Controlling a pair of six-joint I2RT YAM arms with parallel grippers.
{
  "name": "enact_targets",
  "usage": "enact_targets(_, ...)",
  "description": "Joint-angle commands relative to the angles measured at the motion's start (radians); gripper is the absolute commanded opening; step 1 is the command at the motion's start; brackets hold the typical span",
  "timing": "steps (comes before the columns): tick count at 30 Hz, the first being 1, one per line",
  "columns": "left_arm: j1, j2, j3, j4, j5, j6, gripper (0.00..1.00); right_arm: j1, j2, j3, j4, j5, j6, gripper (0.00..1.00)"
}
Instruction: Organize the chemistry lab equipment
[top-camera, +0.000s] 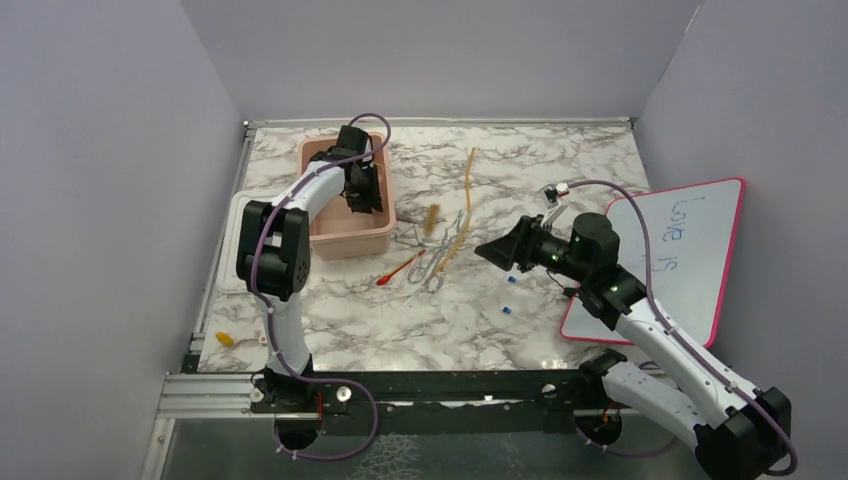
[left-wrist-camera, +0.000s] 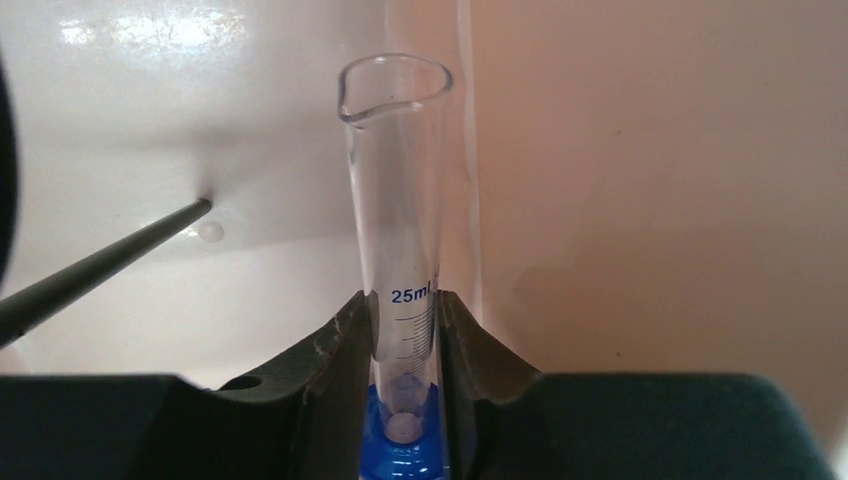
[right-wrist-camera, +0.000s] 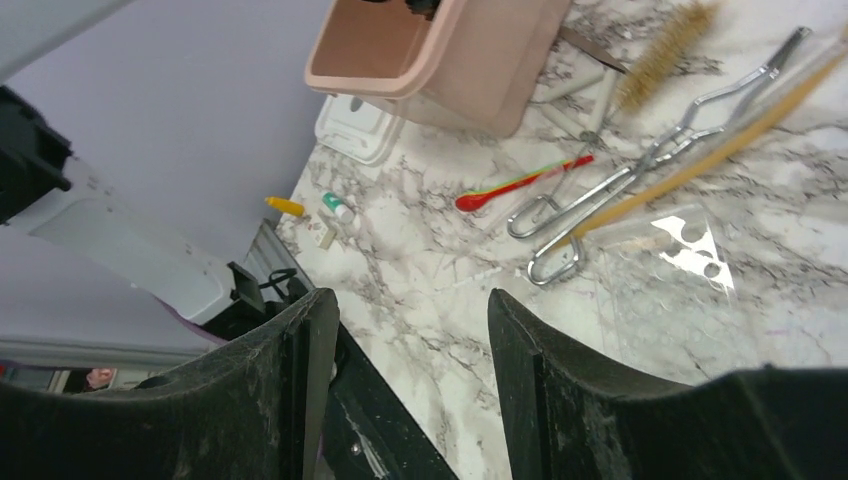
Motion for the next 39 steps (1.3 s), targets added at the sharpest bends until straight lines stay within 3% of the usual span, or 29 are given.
enact_targets(1, -0.004, -0.056, 0.032, 0.024, -0.002, -0.014, 0.34, 0.003, 0.019, 0.016, -0.082, 0.093, -0.009, 0.61)
enact_targets(15, -0.030, -0.365, -0.063, -0.011, 0.009, 0.035, 0.46, 0.002, 0.037, 0.021, -0.148, 0.227, 0.030, 0.61)
enact_targets(22, -0.168, -0.503, -0.034, -0.017, 0.001, 0.126, 0.48, 0.002, 0.041, 0.027, -0.164, 0.248, 0.036, 0.54)
enact_targets(29, -0.327, -0.440, -0.016, -0.019, -0.052, 0.093, 0.43, 0.002, 0.023, 0.033, -0.207, 0.276, 0.056, 0.46)
enact_targets(35, -0.375, -0.263, 0.125, -0.102, -0.119, 0.071, 0.43, 0.002, -0.049, -0.007, -0.222, 0.287, 0.095, 0.47)
enact_targets(39, -0.390, -0.159, 0.143, -0.113, -0.147, 0.073, 0.42, 0.002, -0.078, -0.030, -0.190, 0.299, 0.110, 0.47)
